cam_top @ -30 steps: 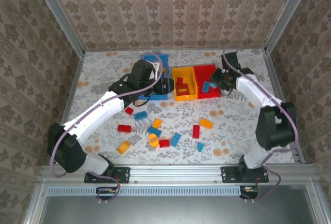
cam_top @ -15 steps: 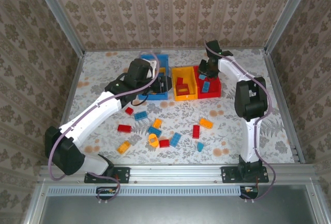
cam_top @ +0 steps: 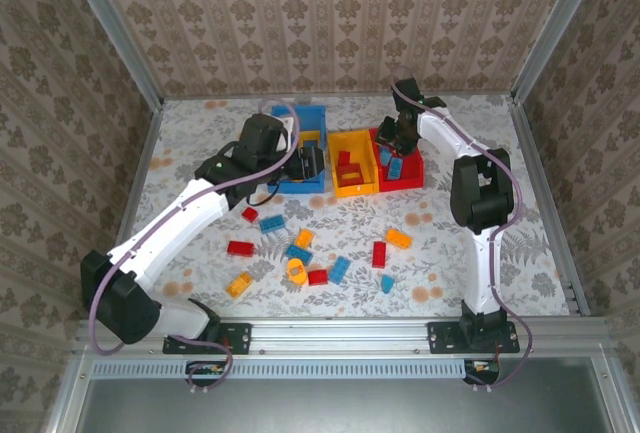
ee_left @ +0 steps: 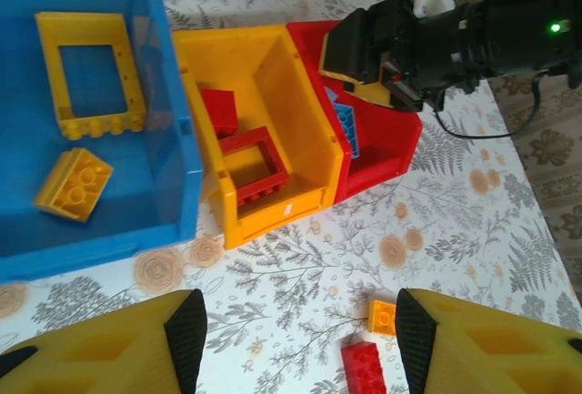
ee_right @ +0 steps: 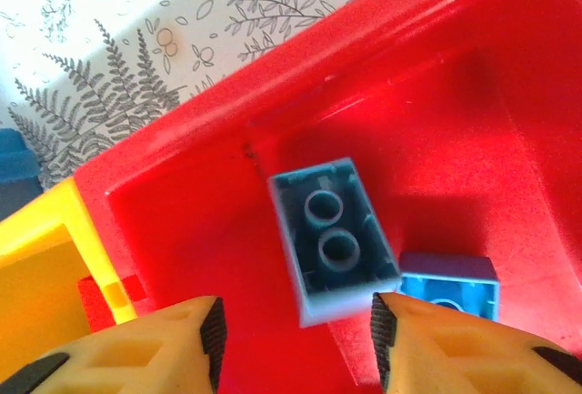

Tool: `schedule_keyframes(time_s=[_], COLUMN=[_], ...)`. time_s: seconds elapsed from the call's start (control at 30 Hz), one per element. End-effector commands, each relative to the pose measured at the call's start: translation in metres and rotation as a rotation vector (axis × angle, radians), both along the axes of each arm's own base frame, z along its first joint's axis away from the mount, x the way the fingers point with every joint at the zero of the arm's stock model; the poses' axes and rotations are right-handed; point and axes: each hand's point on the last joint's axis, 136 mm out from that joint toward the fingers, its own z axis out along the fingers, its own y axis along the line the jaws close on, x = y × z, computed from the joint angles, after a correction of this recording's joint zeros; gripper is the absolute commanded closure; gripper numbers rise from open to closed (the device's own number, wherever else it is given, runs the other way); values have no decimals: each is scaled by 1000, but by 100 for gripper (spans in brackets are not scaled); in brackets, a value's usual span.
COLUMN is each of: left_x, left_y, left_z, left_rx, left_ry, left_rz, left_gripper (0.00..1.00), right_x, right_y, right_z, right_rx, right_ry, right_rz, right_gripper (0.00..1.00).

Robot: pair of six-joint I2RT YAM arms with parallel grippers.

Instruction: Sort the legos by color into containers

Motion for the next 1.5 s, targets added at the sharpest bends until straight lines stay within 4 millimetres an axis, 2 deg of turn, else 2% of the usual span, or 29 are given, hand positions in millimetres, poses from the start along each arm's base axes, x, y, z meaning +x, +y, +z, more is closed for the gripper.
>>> schedule_keyframes(time_s=[0.0, 0.1, 0.2, 0.27, 0.33, 0.4, 0.47, 0.53, 0.63, 0.77, 0.8, 0.83, 0.97, 1.03, 1.13, 1.23, 1.47], left_x=[-8, -12, -20, -28, -43, -61, -83, -112, -153, -188, -191, -194, -194, -200, -205, -199, -158], left_y=[25, 48, 79, 96, 107, 112, 118, 136, 161, 167, 168, 170, 170, 172, 171, 177, 183], left_z=[-5, -17, -35, -53, -74, -91, -105, -119, -140, -172, -179, -185, -199, -204, -207, -204, -203], left_rx=[28, 72, 125, 132, 156, 197, 243, 327, 449, 510, 535, 560, 573, 572, 543, 575, 676], left_ry=[26, 71, 153, 237, 340, 420, 480, 557, 659, 792, 797, 802, 813, 853, 859, 815, 700], left_rz=[70, 142, 239, 292, 316, 305, 281, 301, 317, 309, 306, 308, 321, 365, 407, 418, 341], left_gripper=[39, 39, 39, 40, 40, 40, 41, 41, 40, 36, 28, 24, 19, 9, 8, 4, 5], right_x=[-9, -17, -30, -45, -69, -99, -137, -180, -225, -262, -269, -275, -282, -281, -279, -278, -279], right_y=[-8, -15, -13, -3, 21, 53, 91, 123, 149, 176, 182, 185, 190, 189, 189, 190, 188], right_z=[43, 64, 91, 110, 120, 119, 112, 99, 83, 81, 80, 78, 71, 73, 74, 72, 68], right_rx=[-21, -46, -60, -88, -107, -79, -26, 31, 90, 227, 242, 249, 242, 232, 216, 215, 218], right_ry=[-47, -89, -176, -257, -337, -397, -442, -437, -403, -393, -388, -376, -339, -349, -354, -344, -322], right_rz=[-27, -27, 9, 85, 227, 388, 580, 747, 878, 976, 1007, 1029, 1054, 1054, 1061, 1058, 1042], right_gripper=[48, 47, 47, 45, 41, 37, 32, 28, 22, 15, 15, 14, 14, 14, 14, 14, 14])
